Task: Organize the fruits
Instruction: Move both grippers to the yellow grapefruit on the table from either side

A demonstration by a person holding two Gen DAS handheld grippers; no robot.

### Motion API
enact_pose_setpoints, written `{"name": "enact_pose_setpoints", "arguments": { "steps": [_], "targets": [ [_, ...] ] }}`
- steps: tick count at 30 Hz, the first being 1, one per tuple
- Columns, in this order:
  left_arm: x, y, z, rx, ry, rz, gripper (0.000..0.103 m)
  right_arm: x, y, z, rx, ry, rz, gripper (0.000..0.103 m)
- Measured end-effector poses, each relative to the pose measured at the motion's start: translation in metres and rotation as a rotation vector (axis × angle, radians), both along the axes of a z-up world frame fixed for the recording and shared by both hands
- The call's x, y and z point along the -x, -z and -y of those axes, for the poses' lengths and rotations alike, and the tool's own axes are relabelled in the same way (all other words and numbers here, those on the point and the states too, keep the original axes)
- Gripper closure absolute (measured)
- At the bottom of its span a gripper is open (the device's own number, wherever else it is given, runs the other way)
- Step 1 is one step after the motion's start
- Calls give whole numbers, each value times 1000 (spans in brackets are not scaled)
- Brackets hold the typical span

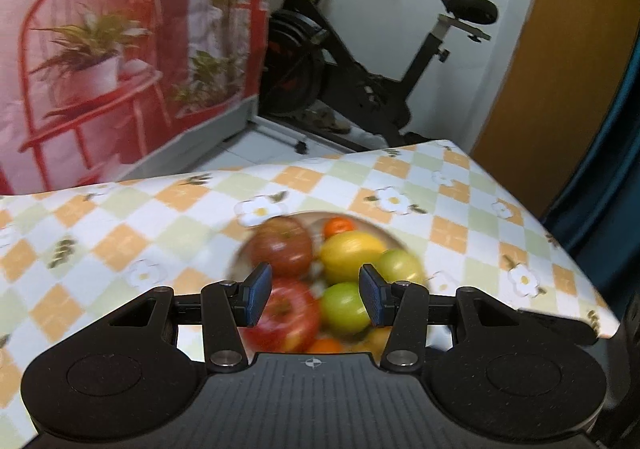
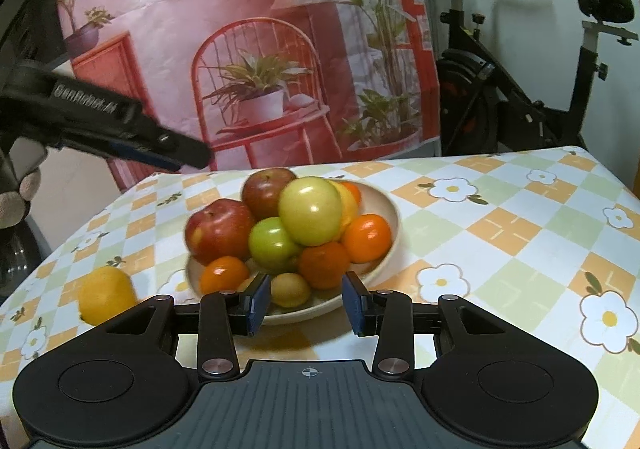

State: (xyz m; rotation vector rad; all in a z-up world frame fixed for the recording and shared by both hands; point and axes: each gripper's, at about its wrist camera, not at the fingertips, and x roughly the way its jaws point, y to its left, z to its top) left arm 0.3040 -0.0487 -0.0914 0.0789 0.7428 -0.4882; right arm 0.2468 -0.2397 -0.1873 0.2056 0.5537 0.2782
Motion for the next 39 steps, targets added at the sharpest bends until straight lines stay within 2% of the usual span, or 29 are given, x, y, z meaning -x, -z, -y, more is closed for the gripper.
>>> {"name": "enact_pose_setpoints", "arguments": {
  "steps": [7,15,19,26,31,39],
  "targets": [
    [16,9,-65,-10,-81,-14,52,5,-6,-31,36,-53,-15,66],
    [26,35,-121,56,-157,-74,54,8,-6,-79,105,-142,-45,66],
    [28,51,-130,83,-159,-98,60,8,-3,-101,143,-184,-61,66],
    [27,65,-141,121,-184,-111,61,7,-1,-128,185,-229,-86,66],
    [27,74,-145,119,-186,-117,61,5,1,-132,192,-230,-105,65],
    [25,79,-140,159,-159,-130,63,2,3,-138,203,-248,-114,65]
  ]
}}
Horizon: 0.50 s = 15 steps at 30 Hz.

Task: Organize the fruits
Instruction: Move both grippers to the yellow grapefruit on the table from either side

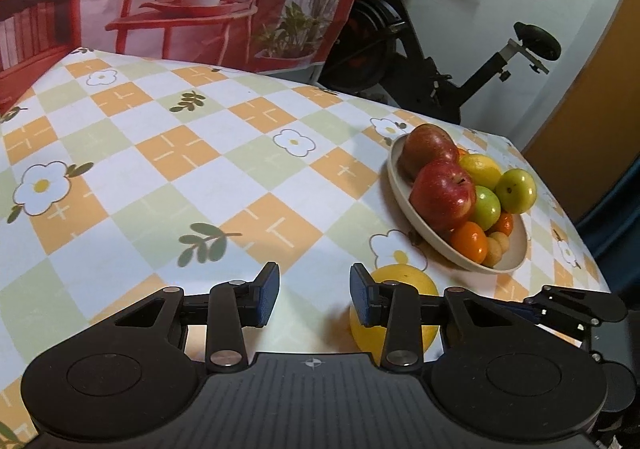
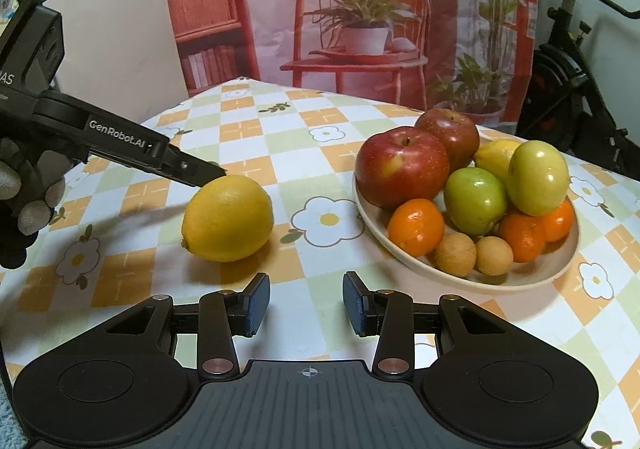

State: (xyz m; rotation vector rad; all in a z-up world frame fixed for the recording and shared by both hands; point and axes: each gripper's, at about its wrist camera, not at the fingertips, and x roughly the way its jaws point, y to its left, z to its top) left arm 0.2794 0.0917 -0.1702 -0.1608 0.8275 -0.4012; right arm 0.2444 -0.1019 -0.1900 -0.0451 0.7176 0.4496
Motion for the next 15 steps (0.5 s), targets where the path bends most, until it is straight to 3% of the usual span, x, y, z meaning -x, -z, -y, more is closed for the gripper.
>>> {"name": "enact_pose_setpoints", "arguments": {
  "steps": [15],
  "targets": [
    [2,1,9,143,67,-48,63,0,5,-21,-14,-94,-29,64]
  ]
}}
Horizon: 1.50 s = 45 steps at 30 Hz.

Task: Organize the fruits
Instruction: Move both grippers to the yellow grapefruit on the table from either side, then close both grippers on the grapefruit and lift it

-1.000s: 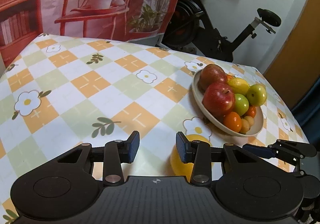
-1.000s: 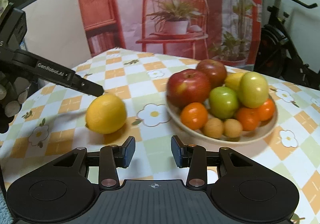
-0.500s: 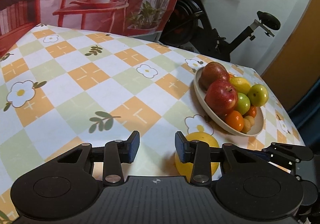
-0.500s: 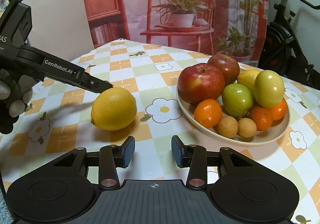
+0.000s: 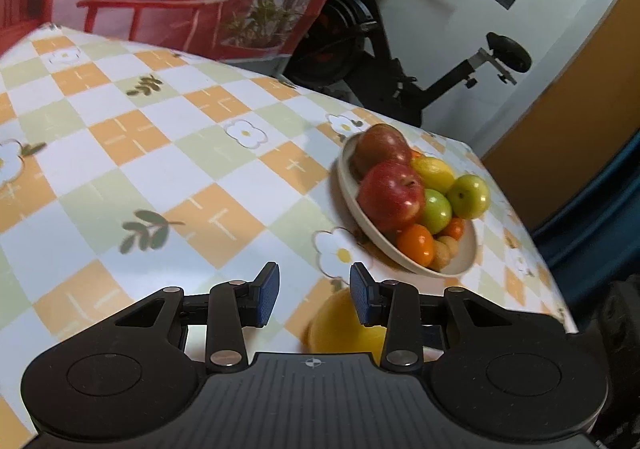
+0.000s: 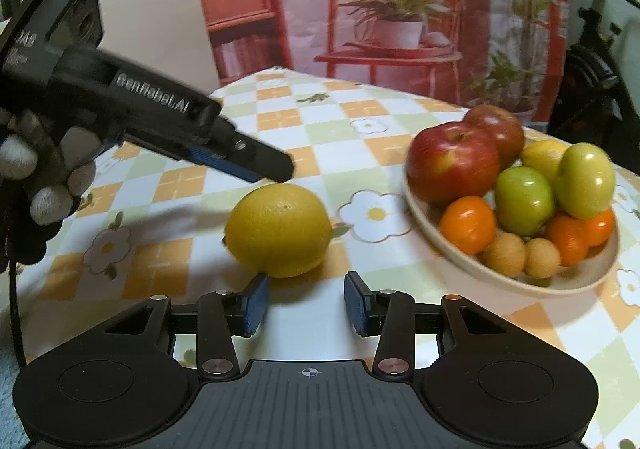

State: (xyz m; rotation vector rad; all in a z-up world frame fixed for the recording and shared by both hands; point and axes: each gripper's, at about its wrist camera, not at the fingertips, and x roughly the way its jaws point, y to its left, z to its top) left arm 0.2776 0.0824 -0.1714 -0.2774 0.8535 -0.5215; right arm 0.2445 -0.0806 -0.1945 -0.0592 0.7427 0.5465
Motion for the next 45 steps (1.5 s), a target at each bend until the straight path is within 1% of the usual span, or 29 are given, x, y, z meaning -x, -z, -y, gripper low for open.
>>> {"name": "enact_pose_setpoints", "arguments": {
  "steps": [4,11,13,15,21,25,30,34,40,45],
  "targets": [
    [4,1,6,28,41,-6,63,2,3,-4,0,-13,-3,59],
    [8,7,15,87,107,-46,61,6,4,-10,36,-32,19,56],
    [11,8,18,84,125,-43,60,7,4,-11,43,-36,30,56],
    [11,8,20,81,127,-40,60,8,5,-10,39,-37,33,56],
    [10,12,17,105,111,-58,60,9,4,-9,31,-43,38,58],
    [11,10,19,98,103,-48,60,6,3,-5,-1,-34,25,58],
    [10,3,23,109,97,-33,60,7,-3,2,-21,-18,49,58],
    [6,-9,33,108,100,-8,60,6,-12,13,-44,7,78,58],
    [-5,-26,62,95,126,27,60,0,-24,38,-58,47,113,58],
    [-18,-35,93,73,160,47,60,-8,-29,62,-69,90,122,58]
  ]
}}
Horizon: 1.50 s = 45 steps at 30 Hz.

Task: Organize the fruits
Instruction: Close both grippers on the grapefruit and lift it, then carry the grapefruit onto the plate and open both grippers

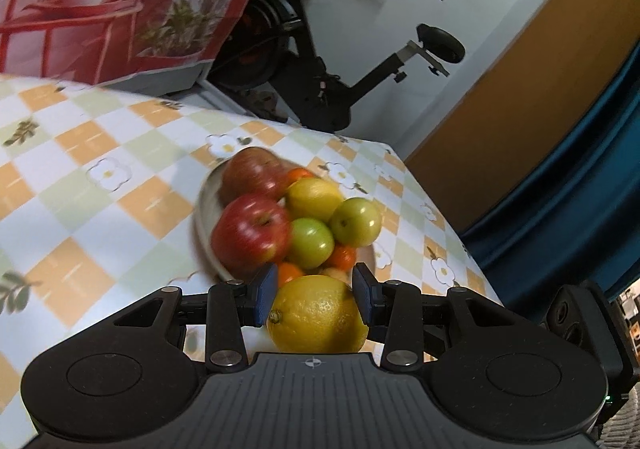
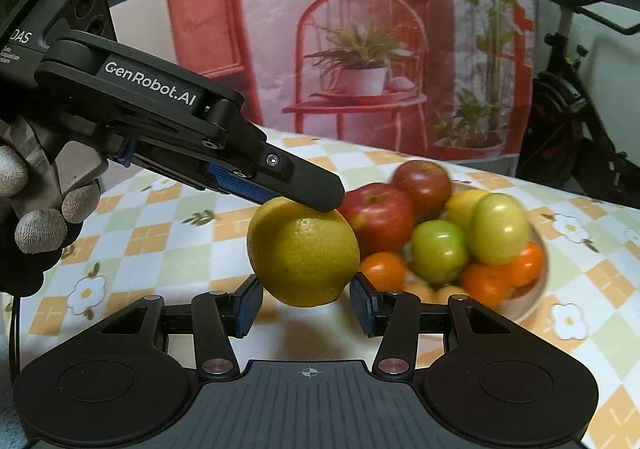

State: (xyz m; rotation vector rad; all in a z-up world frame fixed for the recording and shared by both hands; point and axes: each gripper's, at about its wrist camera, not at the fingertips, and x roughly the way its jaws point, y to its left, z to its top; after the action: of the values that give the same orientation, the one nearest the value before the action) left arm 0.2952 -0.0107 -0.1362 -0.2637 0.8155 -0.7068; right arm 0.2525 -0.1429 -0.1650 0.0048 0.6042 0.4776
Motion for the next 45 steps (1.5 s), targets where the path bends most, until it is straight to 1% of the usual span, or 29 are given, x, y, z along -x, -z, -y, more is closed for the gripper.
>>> {"name": "enact_pose_setpoints", "arguments": {
  "steps": [6,10,15,17,19,22,26,38,42,45],
  "targets": [
    [-17,2,31,-23,31,-8,60,-8,4,24,-11,45,-15,58],
    [-25,6,40,-34,33,-27,60,-15,9,33,-15,71,-29,58],
    [-33,7,50,-66,32,-36,60,-22,15,42,-44,96,-53,58],
    [-36,7,51,-73,20,-43,63,-26,17,46,-52,107,-62,58],
    [-39,5,50,-79,4,-37,63,-29,17,53,-81,123,-68,59],
    [-43,1,48,-75,-24,-31,63,-35,16,59,-111,113,-92,58],
    [-45,-2,45,-81,-50,-23,63,-37,17,56,-85,99,-95,58],
    [-38,-4,36,-120,-74,-3,63,-34,14,56,-84,128,-105,57],
    [-34,-5,32,-128,-90,2,63,-33,13,56,-75,145,-111,55],
    [-31,-6,29,-136,-100,8,62,-30,12,56,-68,154,-108,51]
  ]
}}
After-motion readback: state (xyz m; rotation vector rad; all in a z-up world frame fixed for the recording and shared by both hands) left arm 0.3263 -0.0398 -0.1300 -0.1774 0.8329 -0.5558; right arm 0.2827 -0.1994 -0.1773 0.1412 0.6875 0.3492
